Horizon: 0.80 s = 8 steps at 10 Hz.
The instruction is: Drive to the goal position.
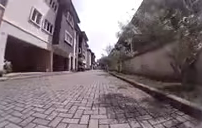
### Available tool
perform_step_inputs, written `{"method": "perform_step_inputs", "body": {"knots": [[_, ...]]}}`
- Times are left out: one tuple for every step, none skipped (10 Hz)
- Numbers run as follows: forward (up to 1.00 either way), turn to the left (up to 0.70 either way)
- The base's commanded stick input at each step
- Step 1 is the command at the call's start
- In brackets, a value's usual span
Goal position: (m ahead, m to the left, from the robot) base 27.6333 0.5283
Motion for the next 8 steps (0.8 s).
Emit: {"method": "perform_step_inputs", "body": {"knots": [[0.5,0.0],[0.5,0.0],[0.5,0.0],[0.5,0.0],[0.5,0.0],[0.5,0.0],[0.5,0.0],[0.5,0.0]]}}
